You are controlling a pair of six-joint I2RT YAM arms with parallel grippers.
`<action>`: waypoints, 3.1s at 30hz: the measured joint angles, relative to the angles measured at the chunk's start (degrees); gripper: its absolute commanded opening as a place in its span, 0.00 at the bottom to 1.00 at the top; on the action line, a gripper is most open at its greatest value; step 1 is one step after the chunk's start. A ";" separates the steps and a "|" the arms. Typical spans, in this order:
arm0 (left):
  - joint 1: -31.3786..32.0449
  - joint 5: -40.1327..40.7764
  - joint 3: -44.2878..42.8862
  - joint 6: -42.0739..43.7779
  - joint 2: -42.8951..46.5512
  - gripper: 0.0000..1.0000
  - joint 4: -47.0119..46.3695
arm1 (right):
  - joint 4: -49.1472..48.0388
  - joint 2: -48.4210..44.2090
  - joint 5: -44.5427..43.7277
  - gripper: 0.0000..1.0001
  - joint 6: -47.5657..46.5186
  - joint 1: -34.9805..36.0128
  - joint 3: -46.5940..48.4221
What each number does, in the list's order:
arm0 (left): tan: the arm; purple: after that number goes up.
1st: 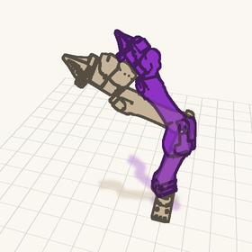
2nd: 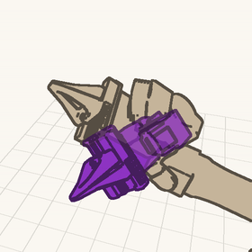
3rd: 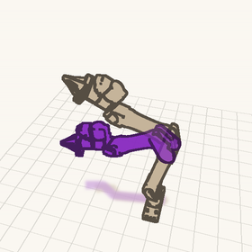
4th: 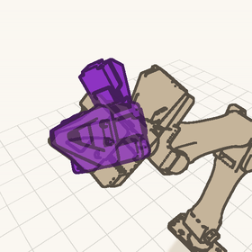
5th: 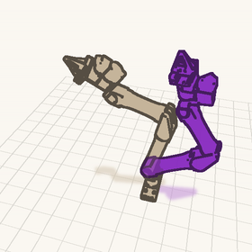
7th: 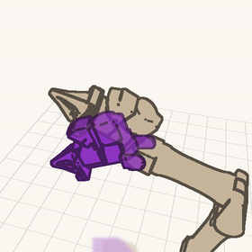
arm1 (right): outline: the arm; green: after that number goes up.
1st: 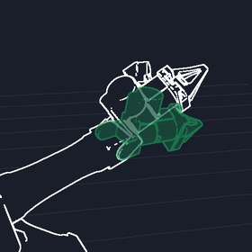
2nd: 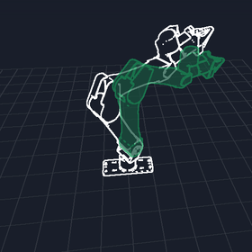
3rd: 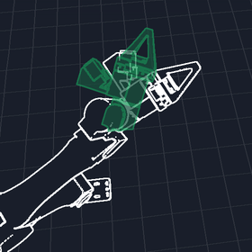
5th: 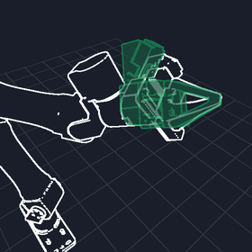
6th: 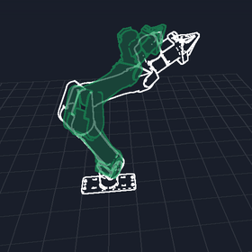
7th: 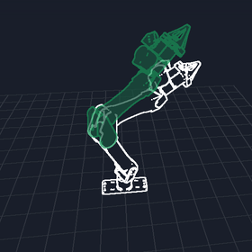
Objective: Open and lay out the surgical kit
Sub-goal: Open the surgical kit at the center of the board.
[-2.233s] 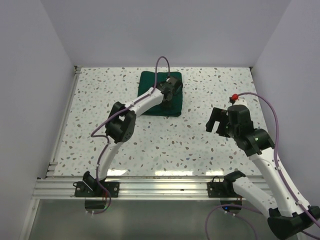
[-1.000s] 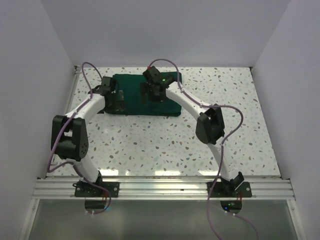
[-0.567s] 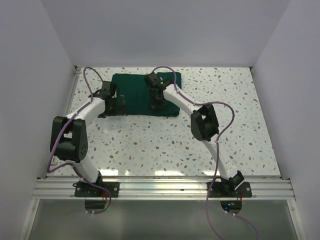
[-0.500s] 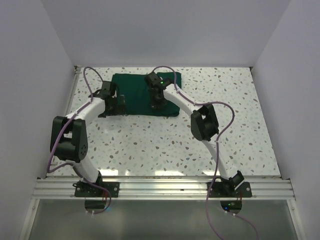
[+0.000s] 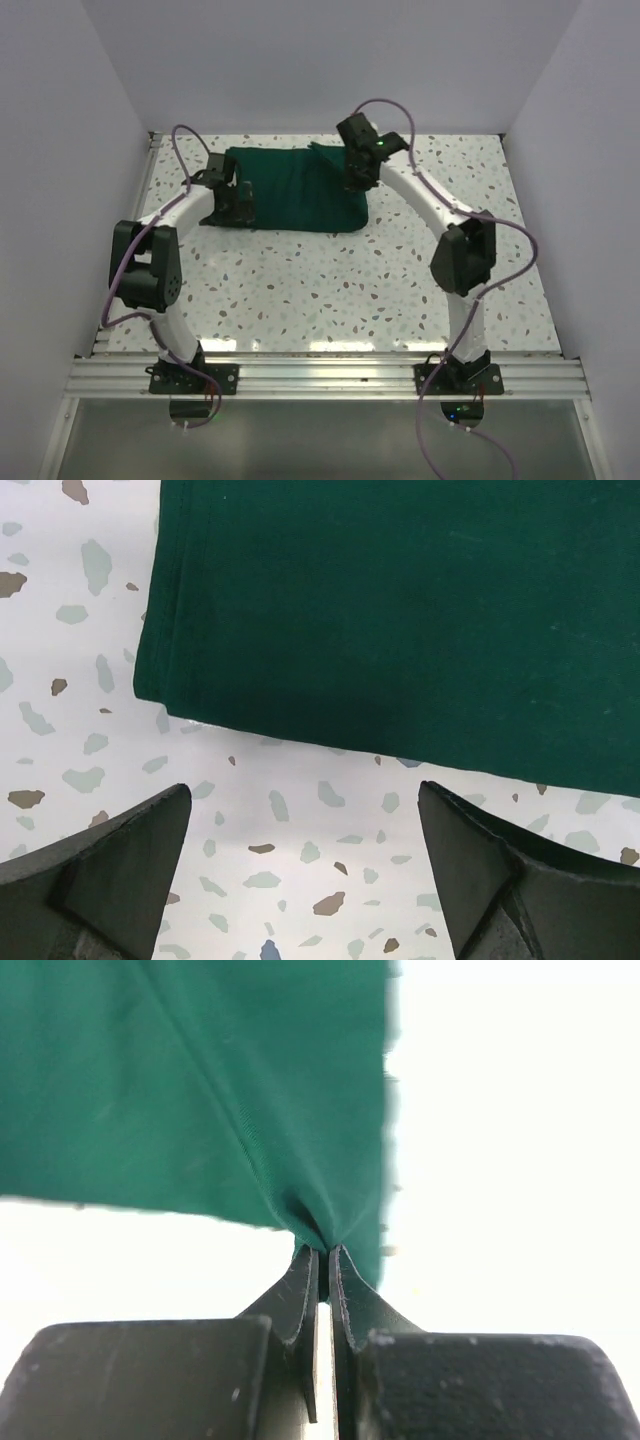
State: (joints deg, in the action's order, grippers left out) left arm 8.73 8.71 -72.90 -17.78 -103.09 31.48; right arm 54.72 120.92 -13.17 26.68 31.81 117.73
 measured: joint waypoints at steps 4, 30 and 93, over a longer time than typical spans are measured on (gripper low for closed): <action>0.00 0.15 -0.68 -0.04 -0.31 1.00 0.48 | -1.18 -10.34 -5.03 0.00 -0.31 -6.71 -9.99; 0.74 -1.07 9.53 -1.44 7.93 1.00 1.01 | -3.21 -8.07 -6.49 0.71 0.83 -17.49 -12.17; 1.22 -2.95 15.65 -2.36 13.09 1.00 0.87 | -5.07 27.54 -5.42 0.03 3.13 -28.15 19.91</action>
State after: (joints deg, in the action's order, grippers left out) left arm 9.96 5.76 -57.25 -20.14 -90.00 32.36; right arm 49.65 148.46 -18.59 29.80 3.66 137.64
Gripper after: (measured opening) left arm 0.994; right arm 0.046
